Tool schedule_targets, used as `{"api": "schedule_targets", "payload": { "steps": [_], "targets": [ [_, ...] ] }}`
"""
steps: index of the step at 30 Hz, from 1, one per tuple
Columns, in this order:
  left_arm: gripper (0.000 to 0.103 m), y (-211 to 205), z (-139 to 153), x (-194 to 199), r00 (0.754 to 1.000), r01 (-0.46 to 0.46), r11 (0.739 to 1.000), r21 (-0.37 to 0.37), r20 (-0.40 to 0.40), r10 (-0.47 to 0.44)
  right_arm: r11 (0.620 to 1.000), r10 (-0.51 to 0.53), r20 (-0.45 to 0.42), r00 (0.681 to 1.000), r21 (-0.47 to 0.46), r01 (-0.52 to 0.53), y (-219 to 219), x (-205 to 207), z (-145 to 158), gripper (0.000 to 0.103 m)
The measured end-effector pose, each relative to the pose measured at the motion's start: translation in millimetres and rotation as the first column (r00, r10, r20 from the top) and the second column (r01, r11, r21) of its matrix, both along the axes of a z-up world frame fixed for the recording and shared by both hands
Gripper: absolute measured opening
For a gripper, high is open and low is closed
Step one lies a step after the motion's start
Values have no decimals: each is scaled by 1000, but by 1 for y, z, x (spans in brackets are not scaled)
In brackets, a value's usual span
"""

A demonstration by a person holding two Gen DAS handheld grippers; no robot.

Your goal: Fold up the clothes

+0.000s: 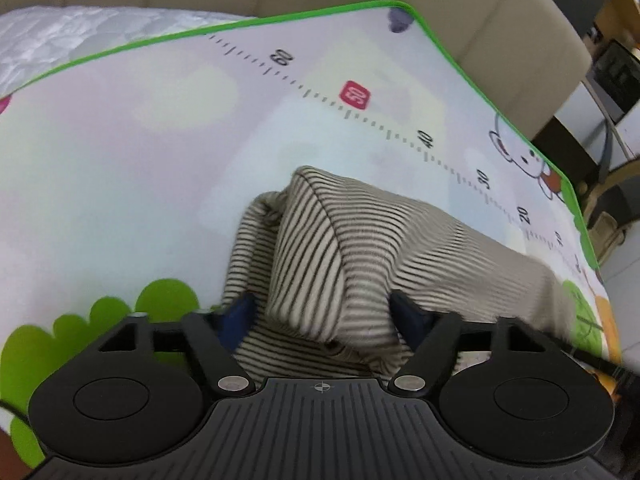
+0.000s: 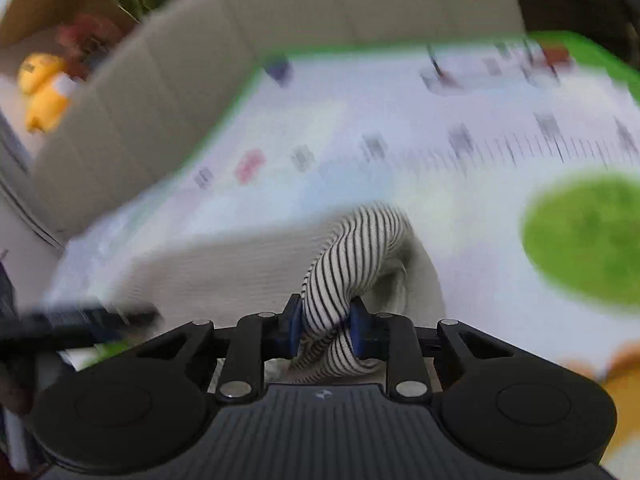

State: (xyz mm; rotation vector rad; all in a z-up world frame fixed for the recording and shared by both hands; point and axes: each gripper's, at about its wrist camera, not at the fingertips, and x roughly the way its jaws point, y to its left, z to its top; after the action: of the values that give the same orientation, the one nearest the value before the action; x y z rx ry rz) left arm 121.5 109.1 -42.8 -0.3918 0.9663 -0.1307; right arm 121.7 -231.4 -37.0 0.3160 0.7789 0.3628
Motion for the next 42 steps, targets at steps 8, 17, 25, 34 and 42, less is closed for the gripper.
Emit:
{"api": "schedule_targets", "payload": {
  "steps": [8, 17, 25, 34, 42],
  "targets": [
    [79, -2, 0, 3, 1000, 17, 999, 46, 2, -17, 982, 14, -78, 997, -185, -28, -8, 23, -29, 26],
    [83, -14, 9, -1, 998, 44, 989, 140, 27, -49, 979, 34, -49, 998, -199, -43, -14, 6, -36, 31],
    [74, 0, 53, -24, 952, -14, 999, 33, 307, 3, 974, 45, -25, 999, -222, -49, -10, -4, -37, 38],
    [69, -26, 11, 15, 984, 120, 989, 89, 119, -131, 973, 34, -21, 999, -228, -38, -11, -6, -22, 43],
    [67, -18, 9, 21, 988, 81, 995, 57, 124, -88, 978, 133, 152, 979, -181, -105, 18, -28, 16, 42]
  ]
}}
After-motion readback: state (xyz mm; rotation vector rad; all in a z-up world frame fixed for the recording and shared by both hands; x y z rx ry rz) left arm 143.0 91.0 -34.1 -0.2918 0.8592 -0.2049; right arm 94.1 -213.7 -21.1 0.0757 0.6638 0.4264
